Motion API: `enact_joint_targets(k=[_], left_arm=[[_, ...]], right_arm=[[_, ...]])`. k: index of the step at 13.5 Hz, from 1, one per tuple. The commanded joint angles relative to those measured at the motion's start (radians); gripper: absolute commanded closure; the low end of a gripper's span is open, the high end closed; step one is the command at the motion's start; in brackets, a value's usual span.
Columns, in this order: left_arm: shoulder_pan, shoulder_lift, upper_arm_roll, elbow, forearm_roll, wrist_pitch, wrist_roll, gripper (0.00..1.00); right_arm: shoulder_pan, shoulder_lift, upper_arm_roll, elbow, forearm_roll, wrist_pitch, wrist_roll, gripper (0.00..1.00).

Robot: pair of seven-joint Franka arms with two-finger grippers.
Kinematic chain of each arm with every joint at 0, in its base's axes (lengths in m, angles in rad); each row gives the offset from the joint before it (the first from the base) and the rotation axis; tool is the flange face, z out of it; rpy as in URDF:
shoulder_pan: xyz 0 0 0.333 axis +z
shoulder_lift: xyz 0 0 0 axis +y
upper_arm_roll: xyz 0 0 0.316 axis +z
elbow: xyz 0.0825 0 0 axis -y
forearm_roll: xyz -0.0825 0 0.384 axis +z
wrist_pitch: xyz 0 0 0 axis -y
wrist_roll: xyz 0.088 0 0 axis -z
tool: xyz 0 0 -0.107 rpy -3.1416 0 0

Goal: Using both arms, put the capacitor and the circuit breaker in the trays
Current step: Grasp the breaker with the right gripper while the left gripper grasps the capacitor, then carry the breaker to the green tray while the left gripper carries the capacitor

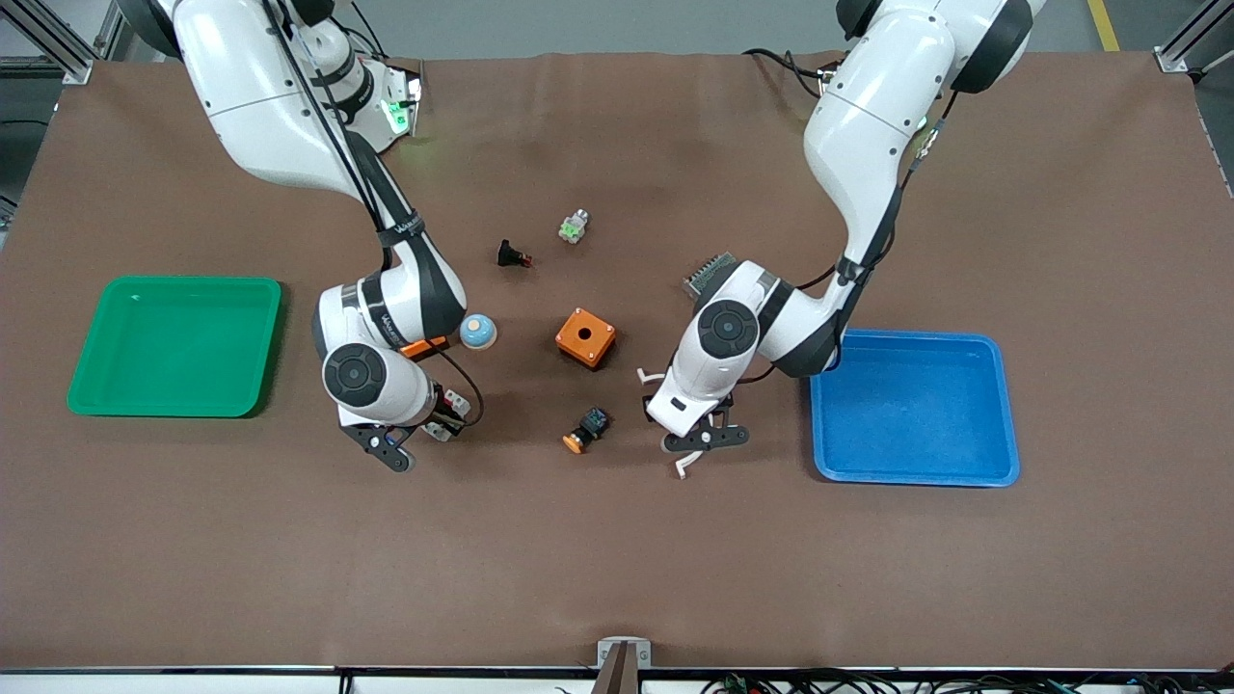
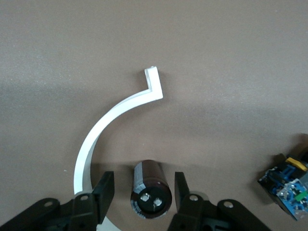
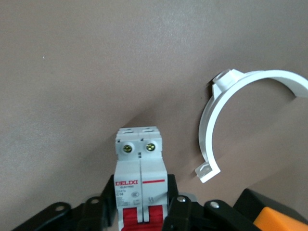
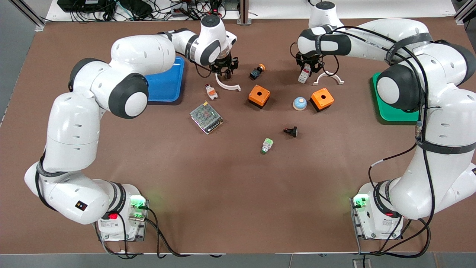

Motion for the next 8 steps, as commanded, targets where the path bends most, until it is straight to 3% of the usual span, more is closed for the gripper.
enact_joint_targets(k=[1, 4, 8], left_arm=[[-0.01, 0.015, 0.012, 0.027, 0.016, 0.001, -0.022, 0.44], [-0.01, 0.023, 0.01, 0.027, 0.014, 0.001, -0.024, 0.47], [-0.019, 0.022, 0.01, 0.027, 0.011, 0.001, -0.045, 0.62]], right_arm=[[0.011, -0.011, -0.008, -0.003, 0.014, -0.006, 0.064, 0.96], [-0.017, -0.021, -0.028, 0.071, -0.003, -0.118, 0.021, 0.96], [-0.125, -0.062, -0.051, 0.119, -0.055, -0.343, -0.304, 0.97]])
